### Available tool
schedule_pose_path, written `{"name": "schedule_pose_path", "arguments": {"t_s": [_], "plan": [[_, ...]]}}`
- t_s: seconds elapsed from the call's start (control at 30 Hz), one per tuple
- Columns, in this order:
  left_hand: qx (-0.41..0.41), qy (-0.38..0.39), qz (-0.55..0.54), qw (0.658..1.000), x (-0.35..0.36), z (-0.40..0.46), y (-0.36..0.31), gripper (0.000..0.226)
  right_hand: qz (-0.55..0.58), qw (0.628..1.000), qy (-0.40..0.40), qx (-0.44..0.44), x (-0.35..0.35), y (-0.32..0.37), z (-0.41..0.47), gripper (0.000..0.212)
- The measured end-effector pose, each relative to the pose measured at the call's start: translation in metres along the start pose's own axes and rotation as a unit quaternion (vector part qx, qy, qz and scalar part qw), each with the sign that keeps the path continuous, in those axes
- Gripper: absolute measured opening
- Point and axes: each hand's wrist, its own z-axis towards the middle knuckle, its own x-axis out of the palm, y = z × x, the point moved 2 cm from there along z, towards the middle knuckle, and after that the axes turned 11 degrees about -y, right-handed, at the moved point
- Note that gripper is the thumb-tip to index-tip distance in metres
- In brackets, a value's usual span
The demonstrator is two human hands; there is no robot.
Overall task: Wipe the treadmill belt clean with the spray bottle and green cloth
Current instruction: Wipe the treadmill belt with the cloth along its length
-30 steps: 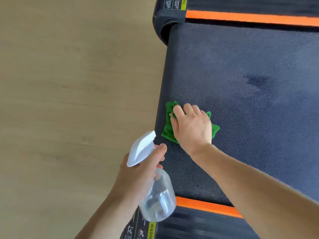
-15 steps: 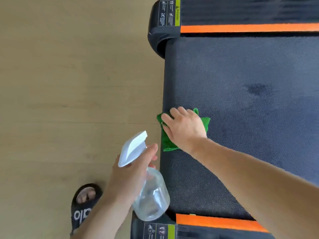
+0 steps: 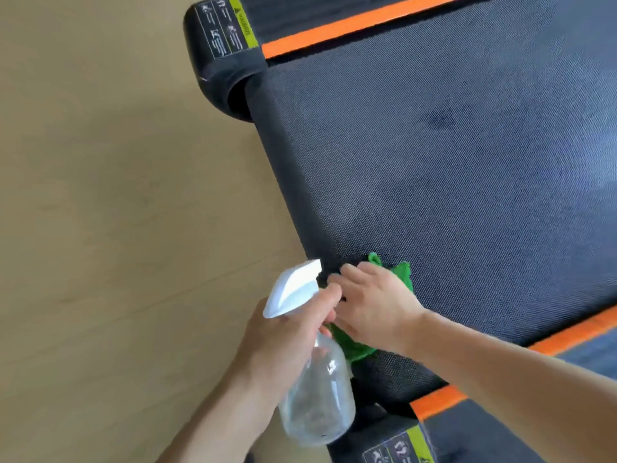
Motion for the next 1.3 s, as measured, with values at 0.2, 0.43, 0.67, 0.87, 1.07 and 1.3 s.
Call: {"name": "schedule_pose_path", "arguments": {"t_s": [0.2, 0.43, 0.67, 0.87, 1.07, 1.3], "plan": [[0.077, -0.013, 0.001, 0.997, -0.007, 0.012, -0.019, 0.041, -0.036, 0.992, -0.046, 0.112, 0.012, -0.002, 0.027, 0.023], [0.166, 0.06, 0.05, 0.983, 0.017, 0.003, -0.064, 0.032, -0.008, 0.996, 0.08, 0.028, -0.008, 0.053, -0.058, 0.014], [0.234, 0.081, 0.07, 0.966, 0.039, 0.004, -0.063, 0.034, -0.056, 0.984, -0.068, 0.151, -0.006, -0.001, 0.018, 0.029], [0.244, 0.121, 0.092, 0.958, 0.026, -0.001, -0.062, 0.033, -0.062, 0.981, -0.024, 0.183, 0.004, 0.042, -0.012, 0.037], [0.272, 0.153, 0.115, 0.943, 0.035, -0.005, -0.06, 0.032, -0.05, 0.995, 0.007, 0.082, -0.009, 0.018, -0.073, 0.029], [0.289, 0.145, 0.148, 0.935, 0.054, -0.012, -0.047, 0.033, -0.179, 0.889, -0.124, 0.402, -0.033, -0.064, -0.097, 0.029]]}}
